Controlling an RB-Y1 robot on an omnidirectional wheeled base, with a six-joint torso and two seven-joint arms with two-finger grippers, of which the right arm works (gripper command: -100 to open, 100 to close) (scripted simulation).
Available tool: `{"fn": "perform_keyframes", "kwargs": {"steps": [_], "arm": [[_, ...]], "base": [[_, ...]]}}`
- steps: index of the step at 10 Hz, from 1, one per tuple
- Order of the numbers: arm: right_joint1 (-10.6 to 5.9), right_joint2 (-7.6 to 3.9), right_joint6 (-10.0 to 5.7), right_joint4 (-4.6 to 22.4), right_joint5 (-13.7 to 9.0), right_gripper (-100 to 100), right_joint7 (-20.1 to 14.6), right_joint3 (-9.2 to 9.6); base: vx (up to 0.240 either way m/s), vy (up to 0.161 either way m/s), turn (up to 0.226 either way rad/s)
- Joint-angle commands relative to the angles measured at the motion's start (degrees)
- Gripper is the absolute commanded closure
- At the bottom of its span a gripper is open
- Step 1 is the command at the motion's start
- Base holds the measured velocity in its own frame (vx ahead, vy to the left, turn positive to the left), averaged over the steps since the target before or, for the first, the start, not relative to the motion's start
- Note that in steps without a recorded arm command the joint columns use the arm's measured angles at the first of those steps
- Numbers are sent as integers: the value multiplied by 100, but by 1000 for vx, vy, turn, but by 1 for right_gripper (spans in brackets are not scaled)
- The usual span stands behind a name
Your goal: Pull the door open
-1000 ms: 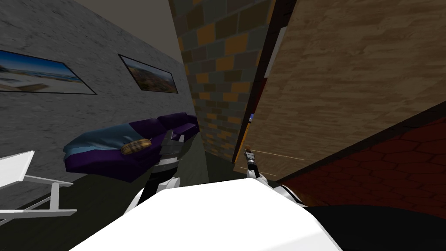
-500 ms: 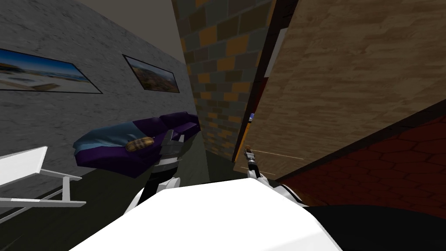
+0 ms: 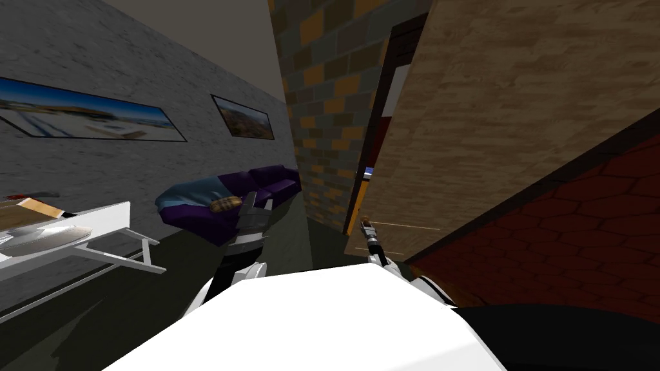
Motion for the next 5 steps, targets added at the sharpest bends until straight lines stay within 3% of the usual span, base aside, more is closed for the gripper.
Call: {"fn": "perform_keyframes", "kwargs": {"steps": [1, 3, 4, 5], "arm": [[-2, -74, -85, 7, 73, 100, -180, 135], [43, -160, -127, -28, 155, 100, -358, 291], [14, -146, -120, 25, 130, 100, -313, 245], [84, -227, -212, 5, 213, 100, -468, 397]], "base": [[-201, -28, 71], [-229, -40, 76], [-99, -16, 17], [-145, -45, 77]]}}
